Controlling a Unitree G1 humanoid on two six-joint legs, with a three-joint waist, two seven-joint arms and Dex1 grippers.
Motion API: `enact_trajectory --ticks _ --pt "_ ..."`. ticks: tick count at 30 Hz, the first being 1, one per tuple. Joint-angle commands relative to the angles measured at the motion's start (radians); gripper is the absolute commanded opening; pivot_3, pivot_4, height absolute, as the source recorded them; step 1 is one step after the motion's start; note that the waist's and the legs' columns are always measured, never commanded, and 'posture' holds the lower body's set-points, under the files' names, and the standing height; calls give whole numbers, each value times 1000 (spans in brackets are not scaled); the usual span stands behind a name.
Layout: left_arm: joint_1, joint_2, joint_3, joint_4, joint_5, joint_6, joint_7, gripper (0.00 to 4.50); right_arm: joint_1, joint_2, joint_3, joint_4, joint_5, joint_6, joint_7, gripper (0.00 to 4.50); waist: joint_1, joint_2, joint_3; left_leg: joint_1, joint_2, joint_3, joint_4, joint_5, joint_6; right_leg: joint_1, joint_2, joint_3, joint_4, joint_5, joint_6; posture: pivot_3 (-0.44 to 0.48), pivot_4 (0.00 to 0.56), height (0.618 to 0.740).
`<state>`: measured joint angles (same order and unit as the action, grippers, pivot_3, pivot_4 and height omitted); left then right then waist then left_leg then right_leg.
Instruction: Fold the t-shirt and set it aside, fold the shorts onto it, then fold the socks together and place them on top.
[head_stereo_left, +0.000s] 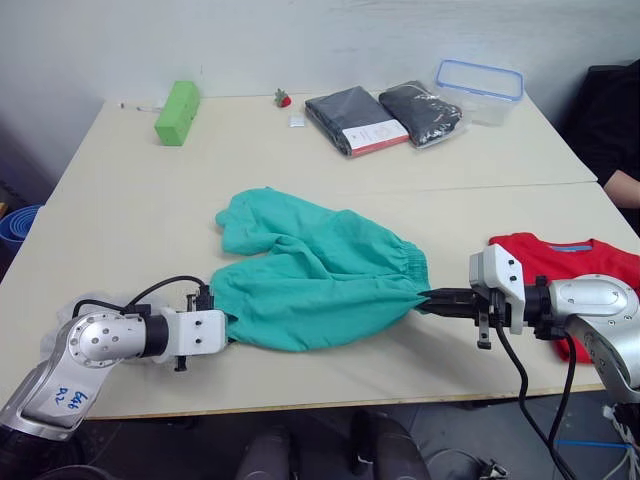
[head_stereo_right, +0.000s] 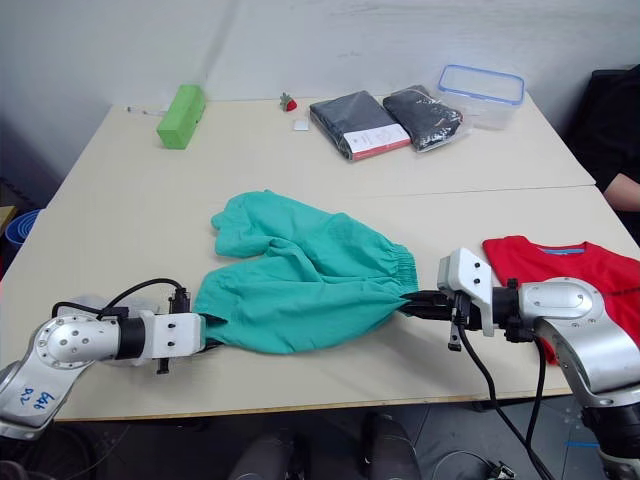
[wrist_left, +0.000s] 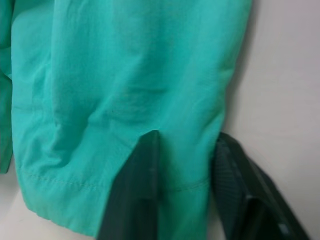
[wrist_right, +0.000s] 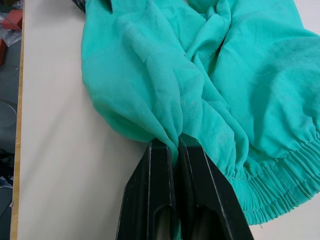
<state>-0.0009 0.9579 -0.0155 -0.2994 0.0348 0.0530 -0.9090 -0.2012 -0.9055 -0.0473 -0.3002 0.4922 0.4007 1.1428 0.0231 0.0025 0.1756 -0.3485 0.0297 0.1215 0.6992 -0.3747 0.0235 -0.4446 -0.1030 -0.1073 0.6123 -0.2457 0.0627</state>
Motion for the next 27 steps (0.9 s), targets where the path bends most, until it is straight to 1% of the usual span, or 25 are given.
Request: enact_trajectory --ticks 1,2,8,11,14,17,19,20,21,23,25,26,27 --pt "-3 11 -1 56 30 20 1 166 -7 5 -19 -28 10 -7 0 0 0 0 0 0 0 0 0 0 0 0 0 0 0 0 0 0 150 740" --pt "-5 15 3 56 18 25 -9 54 -8 5 -18 -27 8 -11 1 0 0 0 0 0 0 0 0 0 0 0 0 0 0 0 0 0 150 740" --pt "28 76 66 -5 -119 117 -136 54 -14 -7 -11 -21 3 -26 28 0 -10 0 0 -1 2 0 0 -1 -1 -1 2 0 0 -1 -1 0 150 740" --pt "112 143 117 -77 -209 194 -236 54 11 -20 0 -50 12 -21 65 0 -24 0 0 -2 3 0 0 -1 -2 -1 3 -1 -1 -2 -3 0 150 740" --pt "207 184 181 -150 -306 274 -309 54 53 -19 6 -103 43 11 85 0 -27 -1 0 -3 4 0 -1 -2 -3 -2 5 -2 -1 -2 -3 0 150 740" --pt "291 215 234 -194 -361 316 -375 54 104 -25 24 -151 61 45 103 0 -26 -2 1 -3 4 0 0 -2 -3 -2 5 -2 -4 -2 -3 0 150 740" --pt "315 229 248 -206 -393 351 -404 54 129 -32 37 -167 63 54 118 0 -23 -3 2 -3 4 0 0 -2 -3 -2 5 -1 -4 -2 -4 0 150 740" --pt "313 233 244 -204 -391 342 -414 54 133 -34 45 -167 57 56 120 0 -21 -3 2 -2 3 -1 0 -2 -3 -1 4 -2 -3 -3 -4 0 150 740" --pt "287 229 224 -184 -376 328 -405 54 124 -26 62 -151 33 42 113 0 -20 -3 2 -3 3 -1 0 -2 -3 -1 4 -2 -3 -3 -4 0 150 740" --pt "186 208 148 -108 -332 291 -387 54 70 10 106 -86 -40 11 71 0 -20 -3 2 -2 2 -1 0 -2 -3 -1 4 -2 -3 -3 -4 0 150 740" --pt "-75 115 5 74 -194 231 -305 54 -60 86 151 50 -149 -44 -26 0 -19 -3 1 0 1 -1 0 -2 -3 1 5 -2 -2 -2 -4 0 150 740" --pt "-219 49 -47 186 -121 192 -237 54 -128 126 160 121 -197 -79 -77 0 -16 -3 2 0 0 0 0 -1 -3 0 7 -2 0 -2 -4 0 150 740" --pt "-405 -28 -89 335 -34 110 -133 54 -214 169 154 199 -249 -124 -151 0 -10 -3 2 0 -1 0 0 0 -2 1 7 -2 0 -2 -4 0 150 740"
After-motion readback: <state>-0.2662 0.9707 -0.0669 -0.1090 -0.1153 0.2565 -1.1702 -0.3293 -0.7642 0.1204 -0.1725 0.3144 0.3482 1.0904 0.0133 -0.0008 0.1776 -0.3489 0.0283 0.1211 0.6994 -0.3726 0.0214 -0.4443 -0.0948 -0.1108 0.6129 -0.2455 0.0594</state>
